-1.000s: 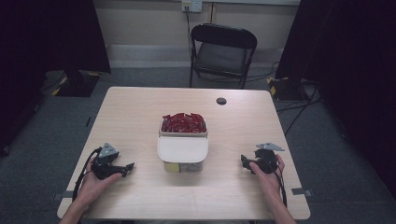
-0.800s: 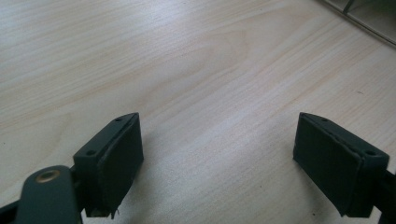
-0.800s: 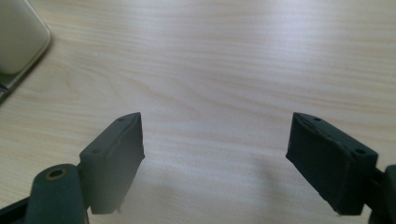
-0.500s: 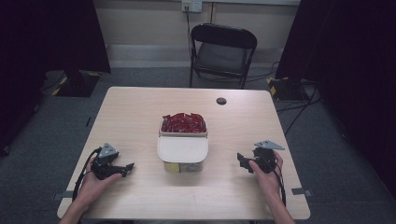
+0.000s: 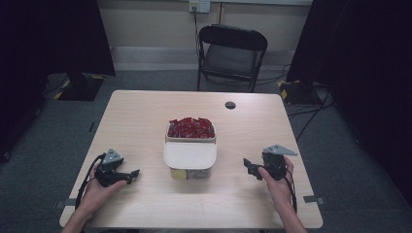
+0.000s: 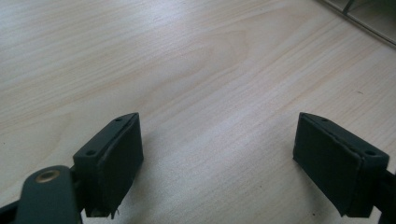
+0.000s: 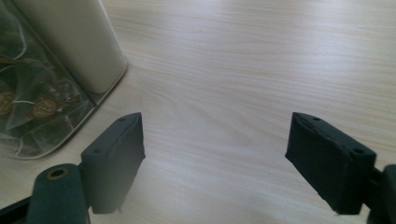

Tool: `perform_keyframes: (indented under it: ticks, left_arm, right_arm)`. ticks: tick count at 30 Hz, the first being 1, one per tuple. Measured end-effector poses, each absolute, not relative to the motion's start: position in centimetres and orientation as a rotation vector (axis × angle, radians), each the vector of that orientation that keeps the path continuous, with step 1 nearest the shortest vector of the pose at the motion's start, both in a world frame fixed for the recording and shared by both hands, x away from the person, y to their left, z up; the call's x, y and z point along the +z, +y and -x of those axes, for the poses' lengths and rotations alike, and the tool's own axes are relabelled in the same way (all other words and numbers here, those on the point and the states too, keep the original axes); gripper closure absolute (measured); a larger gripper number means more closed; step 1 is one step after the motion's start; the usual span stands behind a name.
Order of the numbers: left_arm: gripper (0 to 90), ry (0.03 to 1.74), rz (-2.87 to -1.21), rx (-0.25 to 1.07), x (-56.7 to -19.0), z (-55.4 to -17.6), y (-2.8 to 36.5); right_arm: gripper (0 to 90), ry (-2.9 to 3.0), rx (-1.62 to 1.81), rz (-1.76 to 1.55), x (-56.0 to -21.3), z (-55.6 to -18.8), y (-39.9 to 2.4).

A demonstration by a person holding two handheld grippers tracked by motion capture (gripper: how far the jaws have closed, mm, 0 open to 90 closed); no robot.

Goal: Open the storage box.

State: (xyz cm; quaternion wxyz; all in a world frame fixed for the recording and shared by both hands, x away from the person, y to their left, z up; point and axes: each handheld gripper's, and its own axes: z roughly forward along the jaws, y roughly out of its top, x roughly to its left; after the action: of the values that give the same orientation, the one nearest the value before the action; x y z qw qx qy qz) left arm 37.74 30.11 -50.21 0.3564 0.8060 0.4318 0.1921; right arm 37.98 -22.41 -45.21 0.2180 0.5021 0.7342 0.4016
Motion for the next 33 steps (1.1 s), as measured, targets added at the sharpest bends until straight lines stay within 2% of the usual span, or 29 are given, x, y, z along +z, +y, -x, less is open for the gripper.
perform_keyframes:
  ticks: [21, 33]
  left_arm:
    - [15.4, 1.115, -2.082, 0.495, -50.2, -37.7, 30.1]
    - [15.4, 1.115, -2.082, 0.496, -50.2, -37.7, 30.1]
  right_arm:
    - [14.6, 2.161, 1.209, -1.206, -43.4, -35.8, -17.4]
    - [14.6, 2.235, 1.233, -1.110, -43.7, -34.7, -14.5]
